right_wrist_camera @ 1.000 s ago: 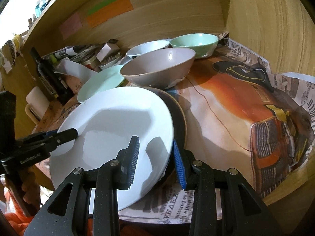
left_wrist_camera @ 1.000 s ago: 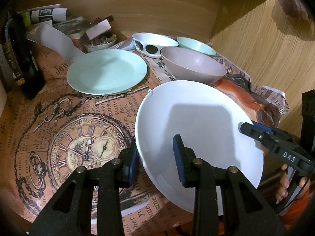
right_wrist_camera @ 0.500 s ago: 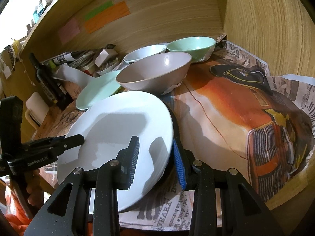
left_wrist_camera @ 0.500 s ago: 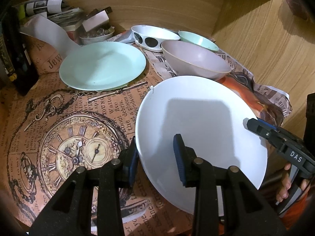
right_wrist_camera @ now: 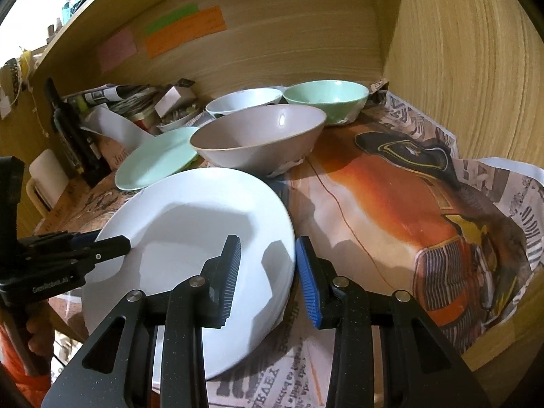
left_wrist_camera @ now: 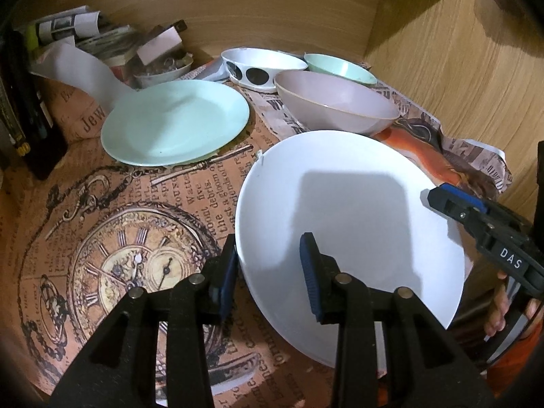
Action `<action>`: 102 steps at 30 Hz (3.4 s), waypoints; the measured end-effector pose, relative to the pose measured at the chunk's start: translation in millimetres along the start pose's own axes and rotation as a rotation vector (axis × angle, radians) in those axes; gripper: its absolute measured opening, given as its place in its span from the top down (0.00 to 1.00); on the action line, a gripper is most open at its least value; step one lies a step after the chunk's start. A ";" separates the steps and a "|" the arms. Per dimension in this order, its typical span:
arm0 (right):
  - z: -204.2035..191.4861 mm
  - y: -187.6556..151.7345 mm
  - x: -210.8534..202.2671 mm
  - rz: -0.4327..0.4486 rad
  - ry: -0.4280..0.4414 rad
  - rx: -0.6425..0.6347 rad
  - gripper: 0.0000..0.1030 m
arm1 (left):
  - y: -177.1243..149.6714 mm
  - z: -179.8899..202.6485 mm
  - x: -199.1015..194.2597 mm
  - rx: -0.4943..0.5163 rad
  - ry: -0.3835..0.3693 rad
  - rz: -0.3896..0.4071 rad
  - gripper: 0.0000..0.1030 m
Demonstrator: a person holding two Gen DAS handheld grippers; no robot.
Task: Organize plates and bowls
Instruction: 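Lower the white plate onto the dark brown plate and open both grippers, then reach both grippers to the mint green plate and close on its rim, then lift the mint green plate with both grippers off the table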
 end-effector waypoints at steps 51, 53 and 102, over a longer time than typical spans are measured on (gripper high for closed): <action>-116.4 165.0 103.2 -0.108 0.178 -0.282 0.32 | 106.0 -171.4 -27.9 -0.213 0.206 0.174 0.12; -115.6 168.0 117.1 -0.153 0.180 -0.285 0.32 | 108.3 -174.5 -15.3 -0.216 0.200 0.137 0.12; -161.0 151.6 191.6 -0.557 0.130 -0.392 0.61 | 89.8 -197.3 51.7 -0.218 0.061 -0.074 0.68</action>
Point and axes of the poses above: each gripper's, at about its wrist camera, not at the fingertips, and x roughly the way its jaws point, z to its right, y to its top, the point moved 2 cm from there along x, roughly the way its jaws point, and after that the axes turned 6 degrees about -z, right-handed, at the moved point
